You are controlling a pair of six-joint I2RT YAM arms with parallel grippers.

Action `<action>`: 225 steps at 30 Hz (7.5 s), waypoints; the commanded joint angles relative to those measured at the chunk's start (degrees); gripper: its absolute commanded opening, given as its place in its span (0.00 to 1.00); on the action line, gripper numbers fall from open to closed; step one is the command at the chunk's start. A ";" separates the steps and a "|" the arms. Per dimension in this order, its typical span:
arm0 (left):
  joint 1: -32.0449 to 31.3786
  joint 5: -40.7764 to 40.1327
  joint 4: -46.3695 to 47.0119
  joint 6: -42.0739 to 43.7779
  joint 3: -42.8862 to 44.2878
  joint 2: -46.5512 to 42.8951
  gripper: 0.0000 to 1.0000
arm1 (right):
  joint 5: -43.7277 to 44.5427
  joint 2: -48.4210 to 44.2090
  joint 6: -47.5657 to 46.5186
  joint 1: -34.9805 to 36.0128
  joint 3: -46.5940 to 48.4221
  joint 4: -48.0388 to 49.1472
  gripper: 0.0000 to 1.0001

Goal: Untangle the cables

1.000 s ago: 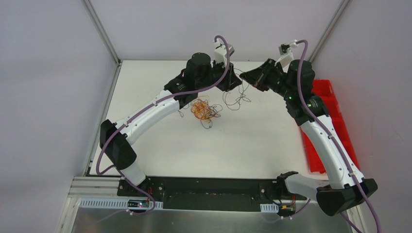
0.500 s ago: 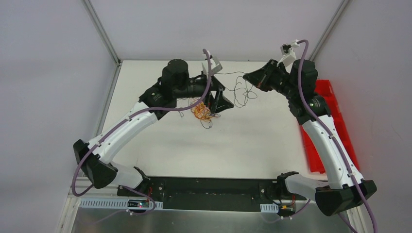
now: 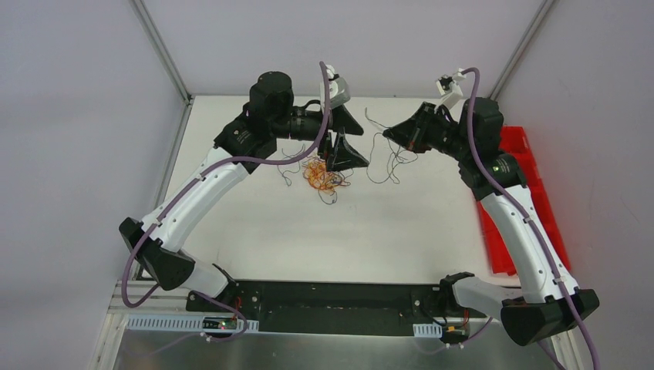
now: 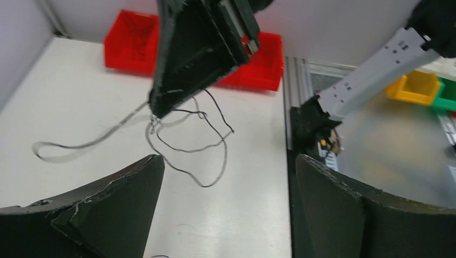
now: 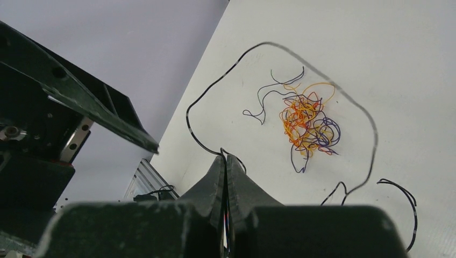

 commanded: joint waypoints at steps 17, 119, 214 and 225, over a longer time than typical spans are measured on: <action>0.31 -12.97 4.28 12.61 0.88 -0.31 0.99 | -7.25 -0.81 -1.83 2.02 0.30 0.92 0.00; -2.41 -7.52 37.02 -64.26 -8.15 8.28 0.00 | -3.46 -3.23 -16.92 9.08 -2.42 5.60 0.99; -3.63 19.44 -2.36 9.82 -5.64 0.89 0.00 | -10.52 -2.87 -17.61 15.45 3.61 -4.98 0.36; -3.87 13.42 -3.88 2.15 -2.29 4.52 0.00 | 1.03 -2.15 -22.70 16.69 4.90 -7.58 0.00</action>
